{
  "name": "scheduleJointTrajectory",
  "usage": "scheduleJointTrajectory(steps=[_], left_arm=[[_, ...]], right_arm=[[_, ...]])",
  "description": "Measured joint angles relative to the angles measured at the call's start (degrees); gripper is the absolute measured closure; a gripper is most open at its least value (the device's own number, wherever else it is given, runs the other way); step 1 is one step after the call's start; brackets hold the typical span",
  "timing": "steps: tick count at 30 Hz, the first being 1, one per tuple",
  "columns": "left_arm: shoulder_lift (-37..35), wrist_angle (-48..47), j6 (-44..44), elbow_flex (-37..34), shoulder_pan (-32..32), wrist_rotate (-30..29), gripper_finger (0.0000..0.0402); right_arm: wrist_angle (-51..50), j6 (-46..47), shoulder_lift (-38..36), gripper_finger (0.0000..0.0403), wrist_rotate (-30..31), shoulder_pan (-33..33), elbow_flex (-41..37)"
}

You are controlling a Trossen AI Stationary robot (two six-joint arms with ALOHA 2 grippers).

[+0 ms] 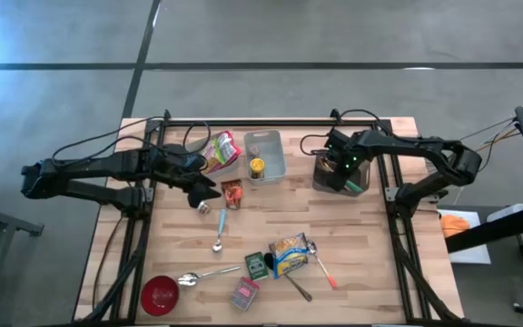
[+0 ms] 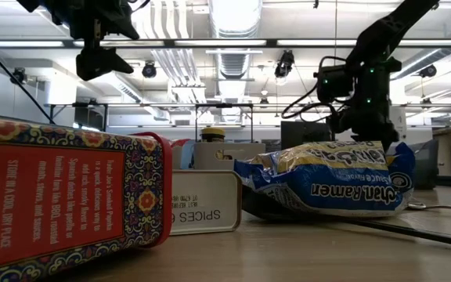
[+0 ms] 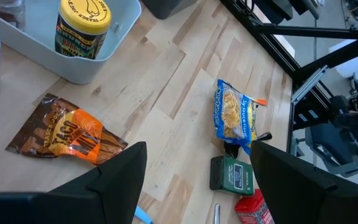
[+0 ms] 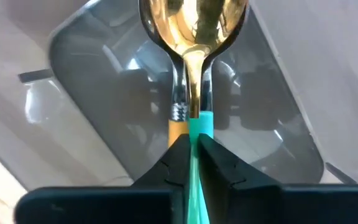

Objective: Pick & Place Food Item
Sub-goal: Put the dark green spoon into the black bin, then put the orange seasoning pack into the right gray bin

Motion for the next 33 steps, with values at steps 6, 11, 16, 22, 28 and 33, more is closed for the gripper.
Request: scheduleJointTrajectory(steps=[6, 11, 16, 22, 28, 33], left_arm=[[0.00, 0.02, -0.22, 0.00, 0.00, -0.01, 0.0110], [0.00, 0.02, -0.44, 0.00, 0.00, -0.01, 0.0110], [0.00, 0.02, -0.44, 0.00, 0.00, -0.01, 0.0110], [0.00, 0.00, -0.50, 0.00, 0.00, 0.01, 0.0110], [0.00, 0.02, -0.59, 0.00, 0.00, -0.01, 0.0110], [0.00, 0.02, -0.59, 0.00, -0.02, -0.01, 0.0110]], right_arm=[[-0.35, 1.57, 0.00, 0.0281, -1.55, 0.02, -0.02], [-0.60, 2.46, 0.00, 0.0217, -2.04, 0.02, -0.02], [-0.81, 3.06, -0.01, 0.0186, -2.04, 0.02, -0.02], [-1.58, 5.28, -1.05, 0.0181, -2.03, 0.52, -0.02], [-1.65, 9.90, -7.86, 0.0180, -0.65, 3.54, -0.02], [-1.71, 19.93, -15.27, 0.0180, -0.48, 8.06, 0.66]])
